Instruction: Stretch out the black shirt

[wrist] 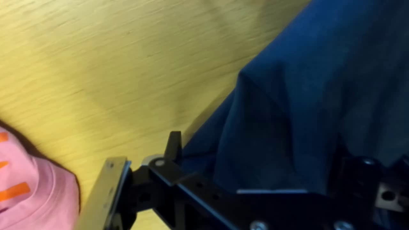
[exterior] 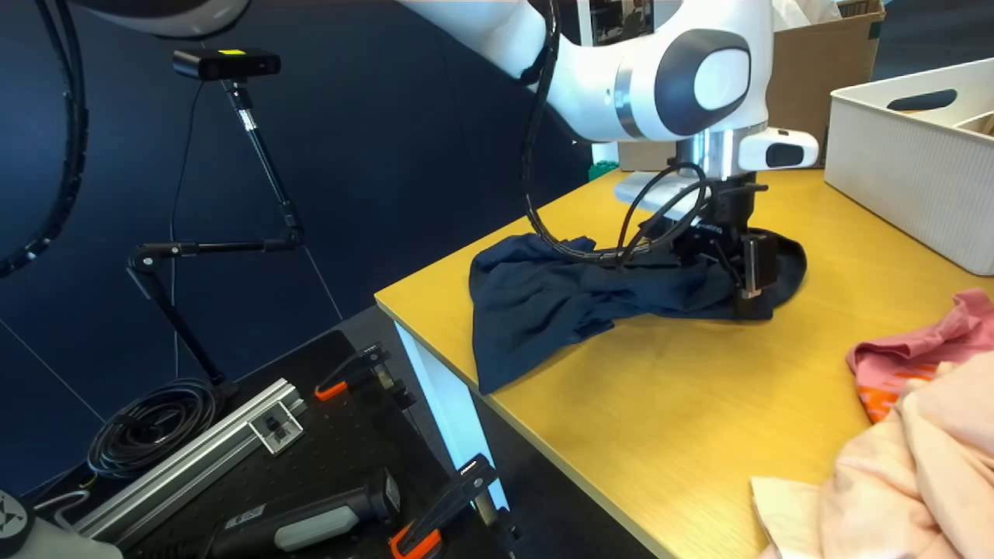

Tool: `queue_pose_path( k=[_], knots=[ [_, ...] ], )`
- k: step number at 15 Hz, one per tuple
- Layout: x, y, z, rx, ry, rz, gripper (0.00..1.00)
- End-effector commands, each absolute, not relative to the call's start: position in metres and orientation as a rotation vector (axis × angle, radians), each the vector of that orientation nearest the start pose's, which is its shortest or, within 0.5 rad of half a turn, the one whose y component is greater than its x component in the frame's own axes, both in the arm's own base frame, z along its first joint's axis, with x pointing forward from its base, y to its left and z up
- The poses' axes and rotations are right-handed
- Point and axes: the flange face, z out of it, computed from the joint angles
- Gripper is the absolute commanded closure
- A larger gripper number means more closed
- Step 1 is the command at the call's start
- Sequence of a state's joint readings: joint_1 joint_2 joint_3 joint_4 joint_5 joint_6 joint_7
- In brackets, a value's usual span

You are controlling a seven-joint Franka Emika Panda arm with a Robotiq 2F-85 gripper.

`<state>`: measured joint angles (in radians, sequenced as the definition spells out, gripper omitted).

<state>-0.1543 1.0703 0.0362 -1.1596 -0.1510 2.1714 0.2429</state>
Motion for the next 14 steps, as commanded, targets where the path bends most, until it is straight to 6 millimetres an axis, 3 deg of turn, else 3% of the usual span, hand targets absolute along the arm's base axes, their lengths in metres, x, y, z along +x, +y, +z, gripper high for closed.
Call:
queue_pose_path(
  k=[1, 7, 14],
  knots=[
    [0.715, -0.102, 0.128, -3.196, 0.475, 0.019, 0.00],
    [0.669, -0.112, 0.144, -3.227, 0.503, -0.079, 0.00],
    [0.595, -0.146, 0.151, -3.244, 0.631, 0.038, 0.00]
  ],
)
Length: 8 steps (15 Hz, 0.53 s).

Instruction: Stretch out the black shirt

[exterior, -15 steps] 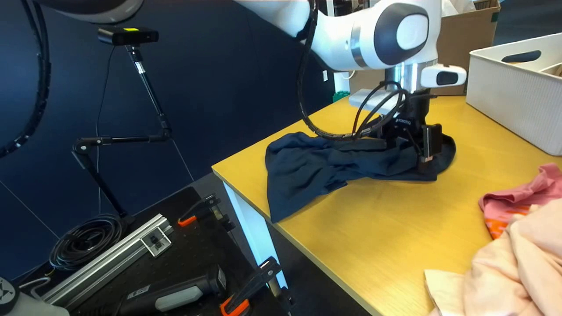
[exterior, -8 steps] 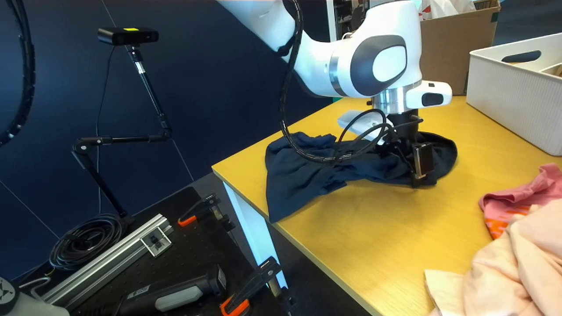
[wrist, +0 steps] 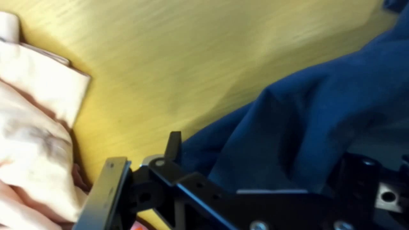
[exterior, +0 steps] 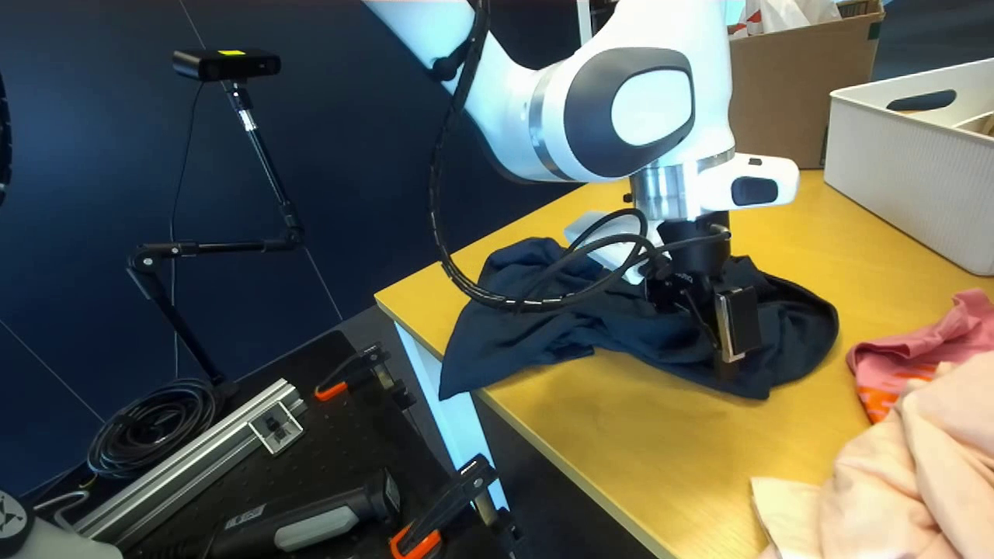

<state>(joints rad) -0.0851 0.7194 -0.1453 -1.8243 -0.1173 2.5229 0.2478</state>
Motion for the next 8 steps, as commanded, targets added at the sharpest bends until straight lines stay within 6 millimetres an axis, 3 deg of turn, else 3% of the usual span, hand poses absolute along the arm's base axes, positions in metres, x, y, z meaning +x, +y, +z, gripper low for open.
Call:
queue_pose_path(
  k=[1, 4, 8],
  knots=[
    [0.585, -0.148, 0.151, -3.245, 0.645, 0.058, 0.00],
    [0.576, -0.153, 0.154, -3.241, 0.648, 0.044, 0.00],
    [0.604, -0.147, 0.187, -3.219, 0.625, -0.129, 0.00]
  ],
)
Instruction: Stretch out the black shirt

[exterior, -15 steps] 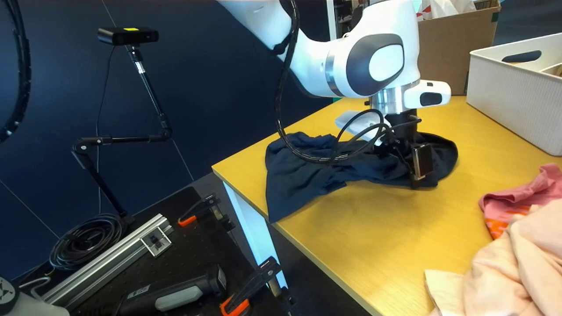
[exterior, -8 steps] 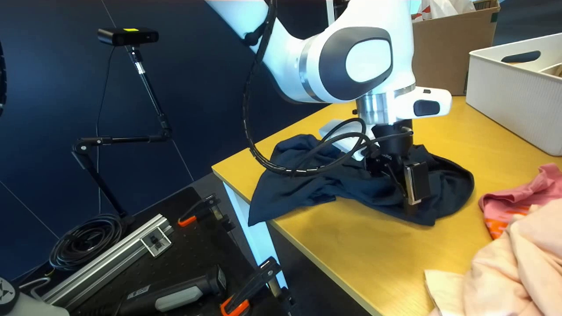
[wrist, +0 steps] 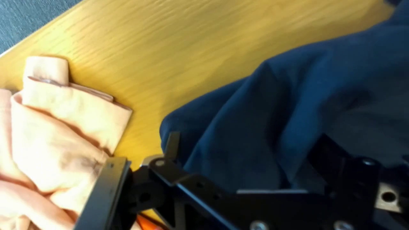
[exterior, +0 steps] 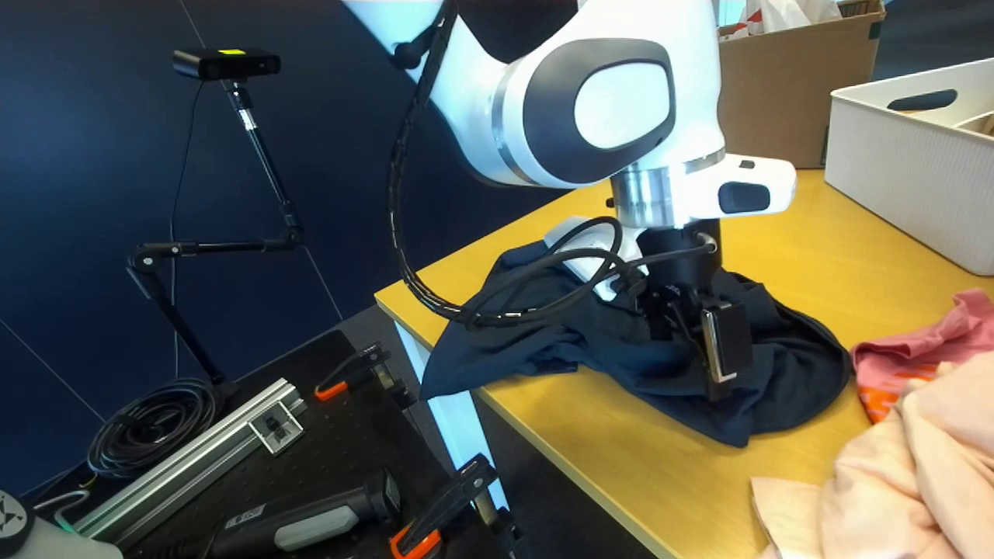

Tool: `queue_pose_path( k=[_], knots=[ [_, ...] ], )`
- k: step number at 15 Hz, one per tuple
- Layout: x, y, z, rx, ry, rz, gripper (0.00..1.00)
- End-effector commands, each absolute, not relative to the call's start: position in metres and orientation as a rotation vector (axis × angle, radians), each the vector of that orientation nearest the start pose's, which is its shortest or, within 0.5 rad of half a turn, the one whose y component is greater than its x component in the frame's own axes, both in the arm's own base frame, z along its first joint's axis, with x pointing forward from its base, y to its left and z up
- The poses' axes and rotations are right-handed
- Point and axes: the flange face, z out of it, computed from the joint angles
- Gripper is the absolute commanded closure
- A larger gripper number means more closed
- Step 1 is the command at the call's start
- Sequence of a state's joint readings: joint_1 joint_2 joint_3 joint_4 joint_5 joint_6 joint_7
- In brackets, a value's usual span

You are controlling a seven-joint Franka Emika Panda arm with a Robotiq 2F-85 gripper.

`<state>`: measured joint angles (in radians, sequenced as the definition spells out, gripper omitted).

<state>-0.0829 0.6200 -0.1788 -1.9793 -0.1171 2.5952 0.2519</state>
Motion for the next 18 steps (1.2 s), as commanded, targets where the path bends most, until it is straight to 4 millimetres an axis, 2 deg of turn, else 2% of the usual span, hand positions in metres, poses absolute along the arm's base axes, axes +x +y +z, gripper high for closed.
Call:
queue_pose_path(
  k=[1, 3, 5, 8, 10, 14, 18],
  knots=[
    [0.610, -0.144, 0.199, -3.212, 0.631, -0.176, 0.00],
    [0.617, -0.130, 0.224, -3.200, 0.619, -0.229, 0.00],
    [0.613, -0.109, 0.241, -3.184, 0.564, -0.203, 0.00],
    [0.589, -0.074, 0.258, -3.166, 0.441, -0.115, 0.00],
    [0.570, -0.059, 0.261, -3.156, 0.375, -0.009, 0.00],
    [0.540, -0.052, 0.272, -3.149, 0.332, 0.064, 0.00],
    [0.525, -0.051, 0.274, -3.153, 0.306, 0.109, 0.00]
  ],
)
